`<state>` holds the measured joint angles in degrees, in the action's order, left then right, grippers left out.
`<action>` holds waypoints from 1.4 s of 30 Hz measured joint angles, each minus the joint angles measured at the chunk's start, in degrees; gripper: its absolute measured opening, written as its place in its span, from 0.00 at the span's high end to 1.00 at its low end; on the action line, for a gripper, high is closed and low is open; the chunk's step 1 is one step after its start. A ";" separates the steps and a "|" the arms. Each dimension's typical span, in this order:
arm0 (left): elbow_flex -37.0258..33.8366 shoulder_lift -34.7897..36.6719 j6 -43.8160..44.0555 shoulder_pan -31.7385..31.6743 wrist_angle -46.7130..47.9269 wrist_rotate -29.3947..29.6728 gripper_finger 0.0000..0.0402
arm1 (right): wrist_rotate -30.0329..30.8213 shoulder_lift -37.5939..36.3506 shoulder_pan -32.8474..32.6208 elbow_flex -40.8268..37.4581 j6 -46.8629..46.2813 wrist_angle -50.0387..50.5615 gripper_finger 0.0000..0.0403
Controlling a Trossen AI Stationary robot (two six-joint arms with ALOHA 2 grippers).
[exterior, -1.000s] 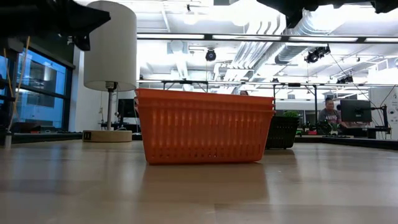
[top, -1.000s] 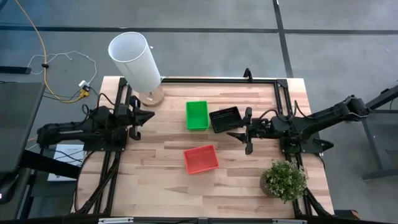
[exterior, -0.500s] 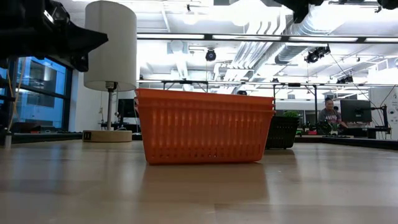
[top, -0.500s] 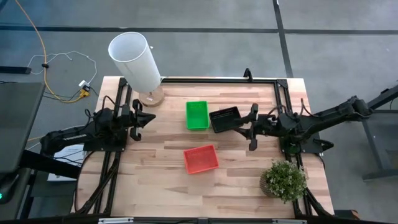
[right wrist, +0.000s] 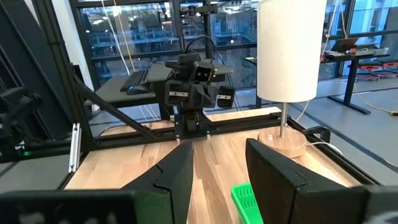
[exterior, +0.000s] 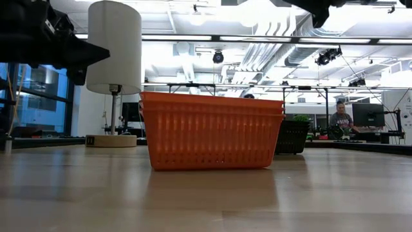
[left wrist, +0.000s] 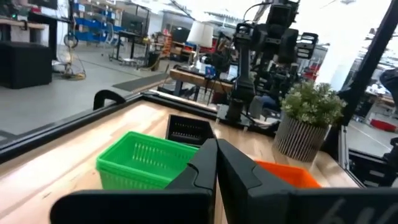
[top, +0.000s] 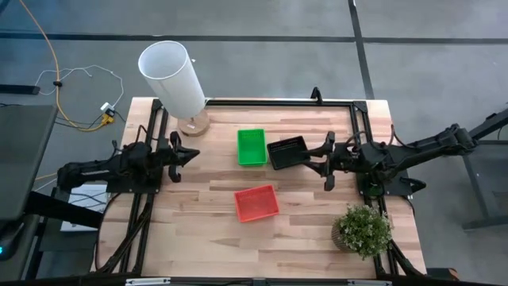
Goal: Stack baskets by color
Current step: Return to Home Position
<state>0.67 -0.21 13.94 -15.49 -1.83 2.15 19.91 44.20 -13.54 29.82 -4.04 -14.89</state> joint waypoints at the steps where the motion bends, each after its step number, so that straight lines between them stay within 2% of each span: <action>1: 0.00 0.02 -0.32 1.61 -0.12 1.55 1.00 | 0.07 -0.20 0.00 0.00 -0.04 0.04 0.67; 6: 0.00 -0.01 -2.80 9.73 0.06 6.67 1.00 | 0.05 -0.47 0.00 0.00 -0.06 0.88 0.67; 9: 0.00 -0.04 -5.16 11.65 -0.80 11.95 1.00 | 0.08 -0.84 0.00 -0.02 0.25 2.19 0.67; 11: 0.00 0.02 -5.91 11.65 -1.06 12.89 1.00 | 1.43 -1.86 0.00 -0.03 -0.01 3.64 0.67; 15: 0.00 -0.04 -5.99 11.39 -0.72 10.94 1.00 | 6.48 -7.01 0.01 -0.04 -1.95 10.53 0.75; 20: 0.00 -0.07 -5.80 11.39 -0.57 10.69 1.00 | 7.31 -15.54 0.00 -0.05 -3.63 20.83 0.97; 23: 0.00 -0.07 -5.97 11.39 -0.57 10.69 1.00 | 7.48 -20.20 0.07 -2.44 -4.67 21.82 0.97; 29: 0.00 -0.09 -6.16 11.39 -0.55 9.89 1.00 | 5.61 -29.07 2.74 -14.93 -4.41 13.22 1.00; 38: 0.00 -0.09 -6.12 11.39 -0.50 9.11 1.00 | -2.64 -43.99 11.48 -20.44 -5.77 13.16 1.00; 42: 0.00 -0.18 -6.16 11.39 -0.48 9.03 1.00 | -4.02 -43.56 13.19 -22.63 -7.24 13.67 1.00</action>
<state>0.67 -0.39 7.77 -4.10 -2.31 11.18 15.89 0.63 -0.35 7.19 -11.28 -1.22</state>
